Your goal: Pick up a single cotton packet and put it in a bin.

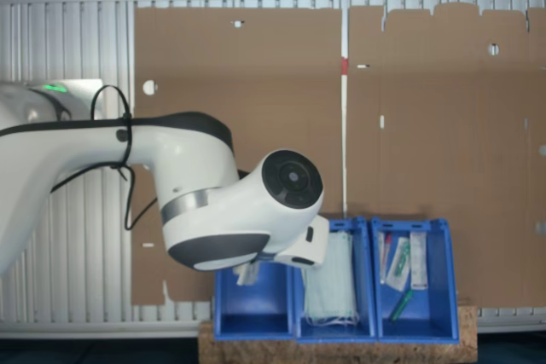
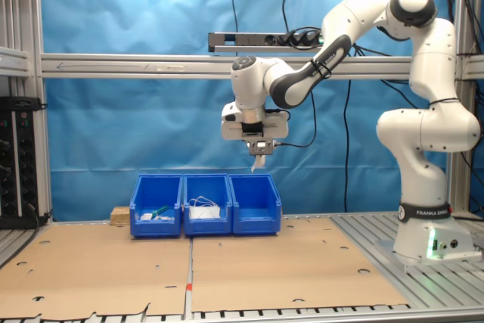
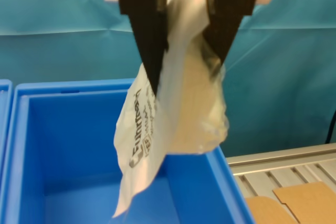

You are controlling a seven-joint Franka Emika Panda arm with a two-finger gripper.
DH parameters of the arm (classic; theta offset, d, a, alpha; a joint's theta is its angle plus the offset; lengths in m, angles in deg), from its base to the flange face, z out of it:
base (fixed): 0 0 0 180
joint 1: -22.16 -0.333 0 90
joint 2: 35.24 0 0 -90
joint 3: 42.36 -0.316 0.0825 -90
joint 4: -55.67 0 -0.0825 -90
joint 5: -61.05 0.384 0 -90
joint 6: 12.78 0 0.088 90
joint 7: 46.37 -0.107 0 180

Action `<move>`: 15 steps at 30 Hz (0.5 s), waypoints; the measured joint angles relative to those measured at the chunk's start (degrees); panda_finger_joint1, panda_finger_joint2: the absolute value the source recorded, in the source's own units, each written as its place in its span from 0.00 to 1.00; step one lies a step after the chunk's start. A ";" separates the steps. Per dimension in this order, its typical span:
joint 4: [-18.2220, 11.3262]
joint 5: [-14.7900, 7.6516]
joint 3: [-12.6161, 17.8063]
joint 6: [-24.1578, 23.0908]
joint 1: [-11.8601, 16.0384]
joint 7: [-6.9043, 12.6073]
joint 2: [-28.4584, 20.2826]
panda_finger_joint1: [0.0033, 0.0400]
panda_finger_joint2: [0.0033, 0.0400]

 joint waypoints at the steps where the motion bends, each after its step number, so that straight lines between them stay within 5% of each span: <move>1: 0.00 0.00 0.00 0.15 0.00 0.00 0.00 0.03 0.03; 15: 0.00 0.00 0.01 1.30 -0.07 0.00 0.00 0.03 0.03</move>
